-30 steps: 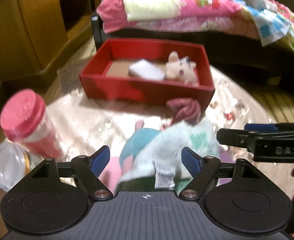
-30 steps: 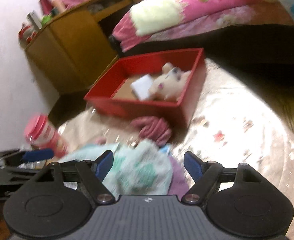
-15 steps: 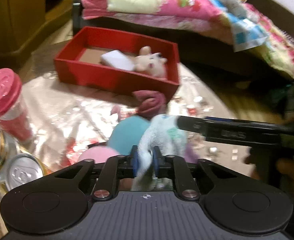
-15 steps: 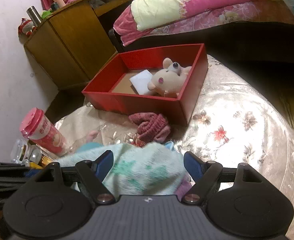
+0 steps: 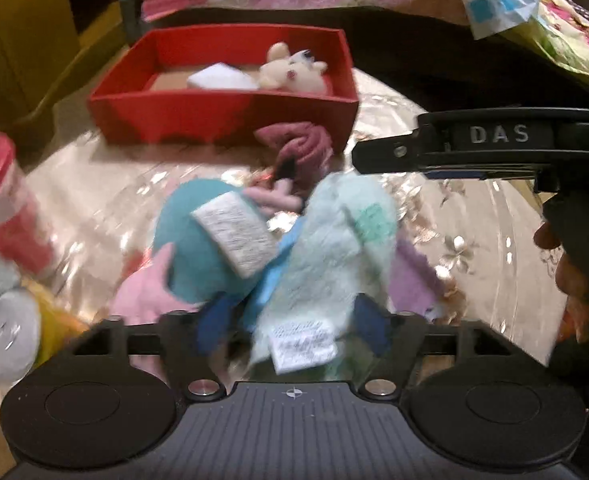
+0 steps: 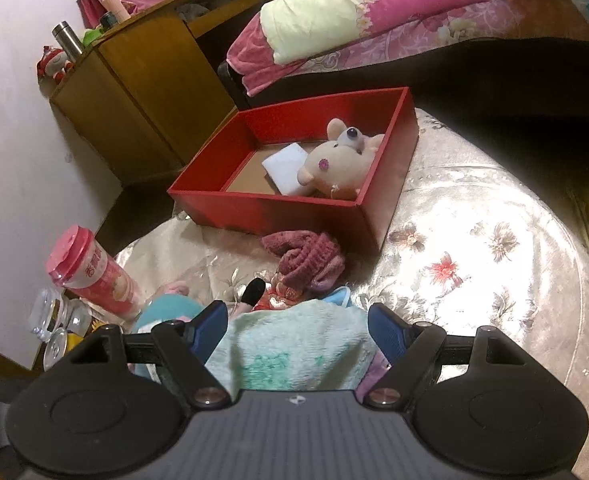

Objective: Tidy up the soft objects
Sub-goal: 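Grasp the green-white towel with the left gripper, then lift the towel with the left gripper while the right grasps the purple towel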

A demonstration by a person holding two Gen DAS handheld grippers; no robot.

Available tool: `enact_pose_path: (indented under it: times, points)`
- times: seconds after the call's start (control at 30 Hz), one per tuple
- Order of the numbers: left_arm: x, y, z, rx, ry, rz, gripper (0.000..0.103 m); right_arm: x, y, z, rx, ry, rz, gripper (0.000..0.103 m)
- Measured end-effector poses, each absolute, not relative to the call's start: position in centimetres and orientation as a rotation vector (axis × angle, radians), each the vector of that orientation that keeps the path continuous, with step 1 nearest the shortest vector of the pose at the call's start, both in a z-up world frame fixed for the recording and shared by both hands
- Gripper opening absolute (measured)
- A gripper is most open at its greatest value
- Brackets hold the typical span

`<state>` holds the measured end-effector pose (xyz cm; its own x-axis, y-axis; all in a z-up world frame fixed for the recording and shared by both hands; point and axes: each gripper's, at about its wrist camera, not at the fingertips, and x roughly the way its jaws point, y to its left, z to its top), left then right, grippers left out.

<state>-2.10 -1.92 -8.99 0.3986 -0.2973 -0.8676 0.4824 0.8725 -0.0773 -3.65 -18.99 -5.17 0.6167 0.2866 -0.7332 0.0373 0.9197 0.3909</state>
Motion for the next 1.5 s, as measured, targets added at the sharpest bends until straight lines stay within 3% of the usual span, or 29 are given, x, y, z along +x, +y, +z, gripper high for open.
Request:
enact_pose_path:
  times: [0.13,0.17,0.2,0.23,0.27,0.43,0.53,0.9,1.07,1.33,1.4,1.47,1.5]
  points:
    - [-1.5,-5.0,-10.5,0.273,1.058,-0.506,0.079,-3.6,-19.4,-5.2,0.406,0.904,0.143,0.050]
    - [-1.4,-5.6,-11.1,0.298,1.060,-0.489,0.077,-3.6,-19.5,-5.2,0.407,0.903,0.140,0.050]
    - [-1.3,-6.1,-11.6,0.324,1.059,-0.480,0.071,-3.6,-19.6,-5.2,0.407,0.902,0.138,0.050]
    - [-1.3,-6.4,-12.0,0.330,1.070,-0.476,0.048,-3.6,-19.7,-5.2,0.408,0.903,0.136,0.050]
    - [-1.3,-6.2,-12.1,0.305,1.099,-0.487,0.036,-3.7,-19.9,-5.2,0.410,0.902,0.134,0.050]
    - [-1.5,-3.9,-9.1,0.129,1.104,-0.560,0.012,-3.7,-21.2,-4.7,0.430,0.880,0.123,0.050]
    - [-0.8,-2.3,-8.6,-0.023,1.147,-0.610,0.007,-3.6,-21.7,-4.7,0.451,0.873,0.107,0.050]
    - [0.5,0.1,-8.8,-0.377,1.228,-0.761,0.006,-3.4,-22.5,-5.0,0.485,0.882,0.090,0.049]
    - [1.6,2.8,-6.4,-0.598,1.133,-0.829,0.006,-3.6,-23.3,-4.7,0.508,0.864,0.071,0.049]
    - [2.3,7.0,-0.9,-0.732,0.888,-0.840,0.007,-3.4,-23.2,-6.1,0.493,0.923,0.060,0.049]
    - [1.9,6.4,-0.7,-0.647,0.902,-0.802,0.014,-3.5,-23.3,-6.4,0.496,0.934,0.050,0.049]
    - [1.1,4.7,-1.6,-0.498,0.944,-0.744,0.034,-3.5,-23.6,-6.6,0.503,0.941,0.038,0.049]
    - [0.6,3.2,-2.5,-0.400,0.976,-0.709,0.037,-3.5,-23.8,-6.6,0.511,0.939,0.036,0.049]
